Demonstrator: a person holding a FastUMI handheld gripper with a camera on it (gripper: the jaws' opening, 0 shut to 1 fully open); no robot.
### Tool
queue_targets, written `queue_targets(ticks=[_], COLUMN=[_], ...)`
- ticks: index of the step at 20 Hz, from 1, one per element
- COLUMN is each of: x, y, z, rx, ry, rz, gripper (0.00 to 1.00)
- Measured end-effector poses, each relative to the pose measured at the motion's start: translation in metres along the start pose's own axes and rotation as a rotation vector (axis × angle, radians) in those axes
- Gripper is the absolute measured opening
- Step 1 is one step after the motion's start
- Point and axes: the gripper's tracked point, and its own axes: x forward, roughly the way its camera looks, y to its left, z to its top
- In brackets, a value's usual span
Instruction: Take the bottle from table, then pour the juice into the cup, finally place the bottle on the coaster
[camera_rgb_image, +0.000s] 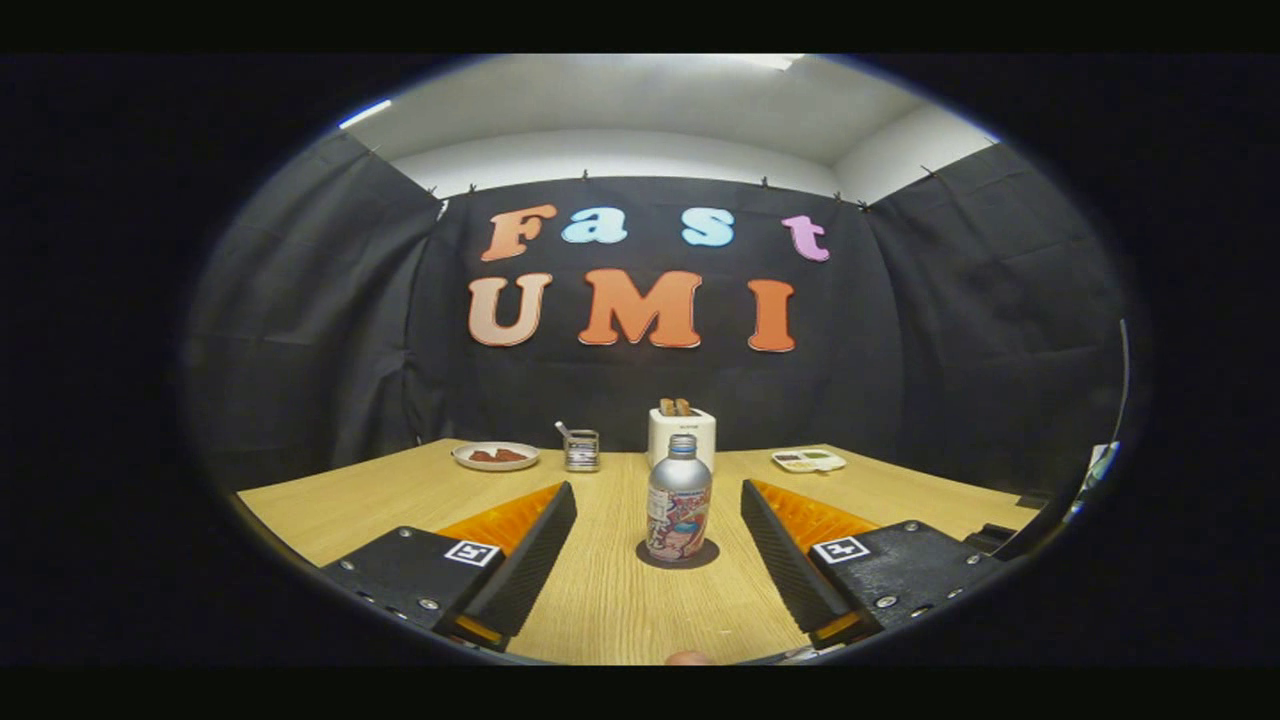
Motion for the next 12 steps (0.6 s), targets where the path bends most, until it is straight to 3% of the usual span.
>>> queue_targets(ticks=[4,12], x=[-0.001,-0.001], y=[-0.01,-0.015], z=[-0.004,-0.001], rx=[-0.012,-0.003], ry=[0.017,0.002], rz=[-0.039,-0.033], gripper=[0.98,0.98])
